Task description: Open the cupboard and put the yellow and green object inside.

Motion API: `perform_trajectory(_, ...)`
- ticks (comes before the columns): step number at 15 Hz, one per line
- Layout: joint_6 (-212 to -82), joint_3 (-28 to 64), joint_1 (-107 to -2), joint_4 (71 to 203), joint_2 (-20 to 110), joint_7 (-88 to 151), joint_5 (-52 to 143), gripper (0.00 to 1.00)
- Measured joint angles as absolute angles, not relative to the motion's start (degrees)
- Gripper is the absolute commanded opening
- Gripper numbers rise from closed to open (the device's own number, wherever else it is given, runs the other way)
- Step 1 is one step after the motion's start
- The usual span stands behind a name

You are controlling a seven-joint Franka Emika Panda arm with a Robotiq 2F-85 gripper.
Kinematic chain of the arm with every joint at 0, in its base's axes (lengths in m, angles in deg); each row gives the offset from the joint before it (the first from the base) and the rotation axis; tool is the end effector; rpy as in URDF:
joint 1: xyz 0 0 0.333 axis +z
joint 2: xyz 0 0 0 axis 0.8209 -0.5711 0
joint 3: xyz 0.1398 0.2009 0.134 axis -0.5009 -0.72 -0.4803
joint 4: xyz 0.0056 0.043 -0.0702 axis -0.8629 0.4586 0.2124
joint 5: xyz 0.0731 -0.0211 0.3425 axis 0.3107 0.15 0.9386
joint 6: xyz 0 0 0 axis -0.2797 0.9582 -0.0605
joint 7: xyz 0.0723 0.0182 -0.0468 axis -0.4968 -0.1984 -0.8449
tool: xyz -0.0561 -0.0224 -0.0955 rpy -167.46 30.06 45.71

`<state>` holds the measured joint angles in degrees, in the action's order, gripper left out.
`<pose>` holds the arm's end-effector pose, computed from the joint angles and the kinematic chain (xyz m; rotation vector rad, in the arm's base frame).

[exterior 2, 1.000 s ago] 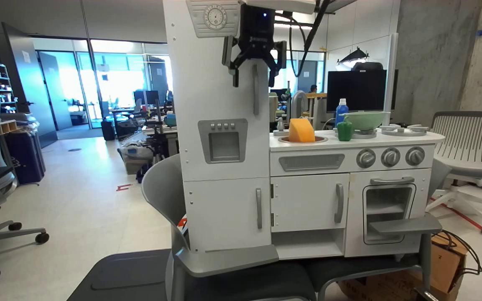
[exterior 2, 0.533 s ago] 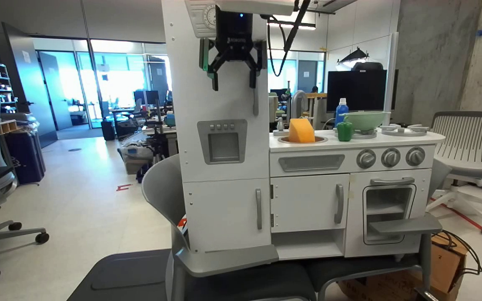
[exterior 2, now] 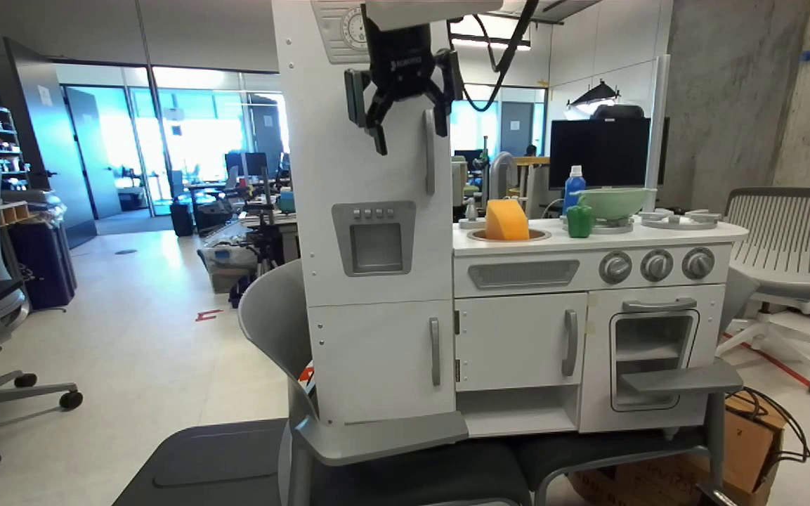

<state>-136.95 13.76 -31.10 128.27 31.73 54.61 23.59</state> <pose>0.6136 0.2573 0.3849 2.8433 0.2194 0.4863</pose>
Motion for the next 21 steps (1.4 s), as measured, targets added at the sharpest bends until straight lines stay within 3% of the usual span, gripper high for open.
perform_trajectory(8,-144.43,17.56,-31.04,130.46,30.5,62.23,16.94,1.0)
perform_trajectory(10,-145.3,17.99,-31.04,130.4,30.15,62.93,16.71,0.74)
perform_trajectory(18,-147.45,18.18,-30.81,130.38,29.09,66.0,13.43,0.12)
perform_trajectory(20,-147.48,18.29,-30.8,130.39,29.05,66.92,12.17,0.01)
perform_trajectory(21,-147.56,18.32,-30.81,130.39,29.06,67.72,12.07,0.06)
